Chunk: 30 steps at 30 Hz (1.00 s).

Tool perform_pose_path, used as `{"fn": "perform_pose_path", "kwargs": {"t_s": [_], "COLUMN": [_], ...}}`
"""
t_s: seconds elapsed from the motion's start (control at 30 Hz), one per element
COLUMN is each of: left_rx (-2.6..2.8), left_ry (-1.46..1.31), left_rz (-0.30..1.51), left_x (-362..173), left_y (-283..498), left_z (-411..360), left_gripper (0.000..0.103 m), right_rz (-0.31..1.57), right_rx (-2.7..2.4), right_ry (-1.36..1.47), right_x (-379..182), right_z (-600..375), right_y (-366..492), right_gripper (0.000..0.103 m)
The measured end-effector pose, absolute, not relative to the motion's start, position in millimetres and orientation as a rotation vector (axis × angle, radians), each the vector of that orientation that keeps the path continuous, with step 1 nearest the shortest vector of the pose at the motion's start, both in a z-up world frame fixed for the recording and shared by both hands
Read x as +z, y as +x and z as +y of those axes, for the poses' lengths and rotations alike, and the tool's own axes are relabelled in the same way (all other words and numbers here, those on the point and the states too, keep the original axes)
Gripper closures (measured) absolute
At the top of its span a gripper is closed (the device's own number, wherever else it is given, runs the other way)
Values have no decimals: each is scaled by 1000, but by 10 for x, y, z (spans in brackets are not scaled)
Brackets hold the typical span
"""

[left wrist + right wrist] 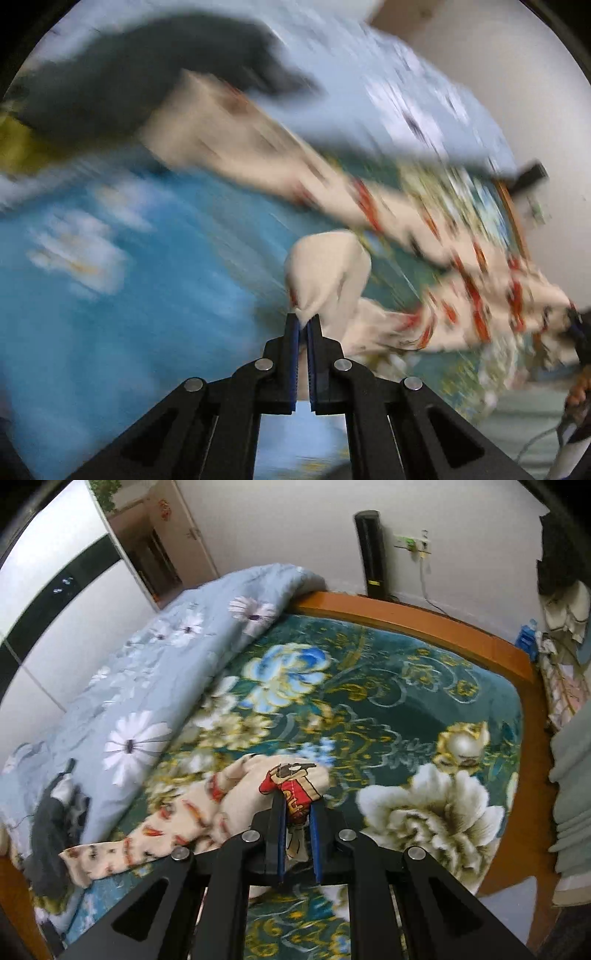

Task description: Fold clothes

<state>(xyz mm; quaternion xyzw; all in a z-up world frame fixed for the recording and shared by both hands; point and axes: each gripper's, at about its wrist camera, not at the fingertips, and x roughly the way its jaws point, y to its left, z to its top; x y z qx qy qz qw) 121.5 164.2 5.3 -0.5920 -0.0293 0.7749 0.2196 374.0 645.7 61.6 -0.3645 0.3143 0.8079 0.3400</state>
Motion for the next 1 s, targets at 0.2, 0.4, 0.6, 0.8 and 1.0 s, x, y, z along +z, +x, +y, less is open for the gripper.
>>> {"fn": "perform_pose_path", "kwargs": {"t_s": [0.2, 0.4, 0.6, 0.8, 1.0], "left_rx": [2375, 2314, 2220, 2159, 2005], "left_ry": [-1612, -1851, -2016, -1957, -1992], "left_rz": [-104, -132, -296, -466, -428], "left_x": [761, 22, -808, -812, -1018], "left_y": [911, 871, 1041, 1212, 1314], "left_z": [-96, -756, -834, -964, -763], "left_gripper": [99, 99, 99, 66, 45], "right_rz": [886, 883, 895, 967, 1003], "right_rx": [2282, 2318, 2137, 2058, 2032], "right_ry": [-899, -1040, -1265, -1277, -1274], "right_x": [882, 566, -171, -345, -364], "right_z": [5991, 5601, 5425, 5512, 5475], "right_y": [3670, 3504, 3408, 3620, 3604], "right_gripper": [91, 91, 91, 91, 91]}}
